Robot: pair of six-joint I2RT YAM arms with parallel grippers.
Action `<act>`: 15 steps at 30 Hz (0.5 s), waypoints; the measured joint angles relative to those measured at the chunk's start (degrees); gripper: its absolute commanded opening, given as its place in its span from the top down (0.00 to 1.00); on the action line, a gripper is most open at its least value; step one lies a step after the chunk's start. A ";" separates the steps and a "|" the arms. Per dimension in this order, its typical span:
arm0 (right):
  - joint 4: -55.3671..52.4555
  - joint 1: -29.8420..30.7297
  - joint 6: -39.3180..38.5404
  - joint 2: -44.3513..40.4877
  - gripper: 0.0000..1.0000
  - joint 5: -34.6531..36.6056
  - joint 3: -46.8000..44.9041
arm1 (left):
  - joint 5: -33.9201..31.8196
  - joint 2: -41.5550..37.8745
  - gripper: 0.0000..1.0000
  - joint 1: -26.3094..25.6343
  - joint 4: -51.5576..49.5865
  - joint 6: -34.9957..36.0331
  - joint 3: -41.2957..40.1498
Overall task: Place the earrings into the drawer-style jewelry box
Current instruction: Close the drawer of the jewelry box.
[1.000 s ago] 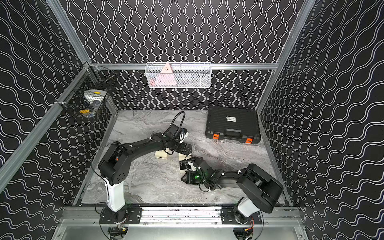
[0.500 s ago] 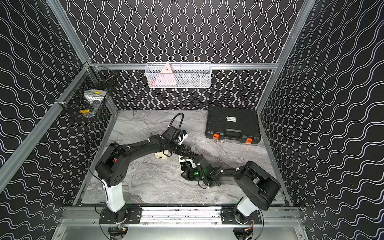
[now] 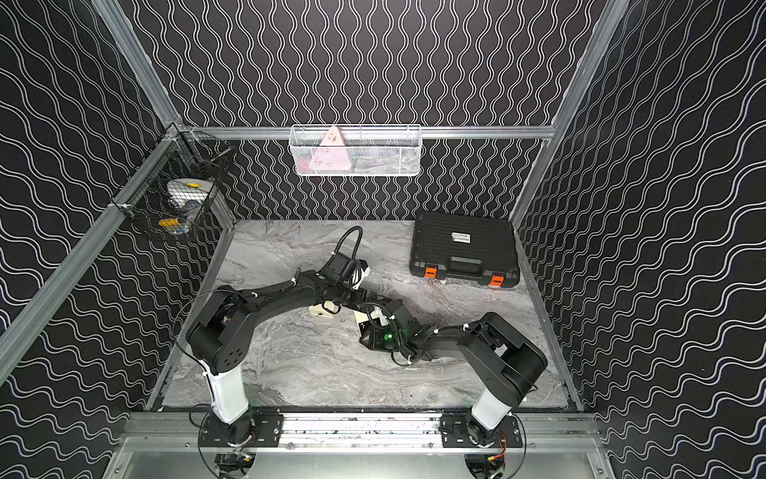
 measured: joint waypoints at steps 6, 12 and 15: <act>-0.42 -0.70 -0.66 1.95 0.62 -1.05 1.79 | -0.66 -0.15 0.01 0.15 0.79 -1.36 -0.85; -0.39 -1.14 -0.66 4.04 0.62 -2.10 3.85 | -2.80 -0.31 0.01 0.44 1.57 -1.68 -1.20; -0.15 -1.42 -0.46 4.70 0.64 -2.73 4.44 | -3.69 -0.35 0.01 0.46 2.01 -2.01 -1.44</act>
